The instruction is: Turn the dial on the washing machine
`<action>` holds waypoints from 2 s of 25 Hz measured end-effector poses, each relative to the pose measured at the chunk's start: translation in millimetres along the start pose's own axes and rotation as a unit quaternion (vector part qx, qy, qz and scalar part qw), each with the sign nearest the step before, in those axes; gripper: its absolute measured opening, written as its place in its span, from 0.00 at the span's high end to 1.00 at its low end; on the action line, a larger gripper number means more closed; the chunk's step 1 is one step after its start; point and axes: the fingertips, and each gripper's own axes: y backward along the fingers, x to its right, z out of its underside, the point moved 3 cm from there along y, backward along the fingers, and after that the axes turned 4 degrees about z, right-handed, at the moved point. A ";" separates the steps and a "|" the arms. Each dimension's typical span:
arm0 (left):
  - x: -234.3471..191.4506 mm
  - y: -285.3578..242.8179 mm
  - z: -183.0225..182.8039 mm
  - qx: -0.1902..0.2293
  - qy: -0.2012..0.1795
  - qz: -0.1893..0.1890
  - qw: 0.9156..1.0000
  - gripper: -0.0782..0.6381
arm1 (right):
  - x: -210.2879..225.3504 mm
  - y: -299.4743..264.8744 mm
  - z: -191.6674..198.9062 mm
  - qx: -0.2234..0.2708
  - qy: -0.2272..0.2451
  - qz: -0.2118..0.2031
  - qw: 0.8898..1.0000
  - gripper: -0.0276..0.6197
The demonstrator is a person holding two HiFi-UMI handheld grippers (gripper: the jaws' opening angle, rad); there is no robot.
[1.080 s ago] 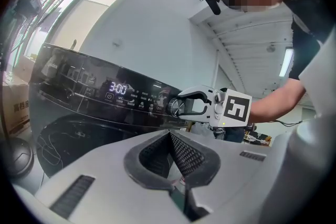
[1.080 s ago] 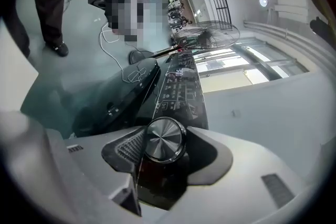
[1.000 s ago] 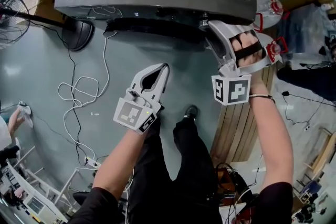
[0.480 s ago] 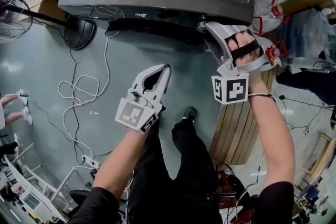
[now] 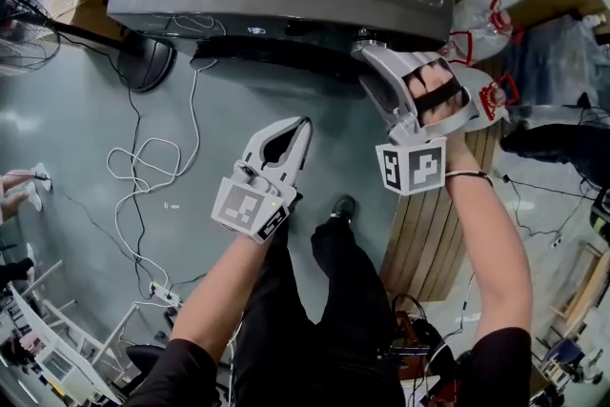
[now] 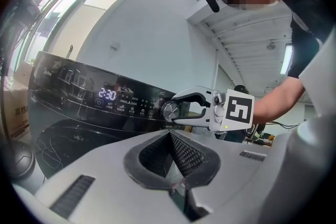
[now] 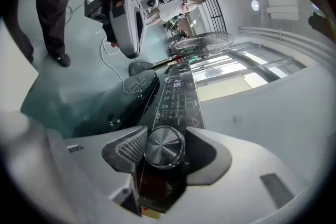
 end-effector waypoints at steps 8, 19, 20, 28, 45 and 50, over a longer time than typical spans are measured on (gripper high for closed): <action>5.7 8.1 -29.5 0.011 -0.011 -0.005 1.000 0.87 | 43.2 25.0 -30.3 0.015 -0.181 0.029 0.983 0.70; 7.6 30.4 -117.1 0.048 -0.041 0.003 0.998 0.87 | 137.0 71.2 -55.7 0.002 -0.479 0.135 0.867 0.83; 8.5 31.9 -124.6 0.051 -0.044 0.003 0.998 0.87 | 142.7 77.7 -54.3 -0.002 -0.495 0.143 0.857 0.84; -6.2 78.8 -200.7 0.070 -0.061 -0.013 0.996 0.87 | 186.5 126.8 -49.5 0.004 -0.615 0.186 0.766 0.92; -69.4 220.6 -330.4 0.075 -0.111 -0.009 0.991 0.87 | 220.1 208.9 -148.1 0.008 -0.701 0.215 0.679 0.92; -79.6 241.0 -343.4 0.091 -0.101 -0.004 0.991 0.87 | 216.7 240.9 -155.0 0.001 -0.708 0.246 0.662 0.92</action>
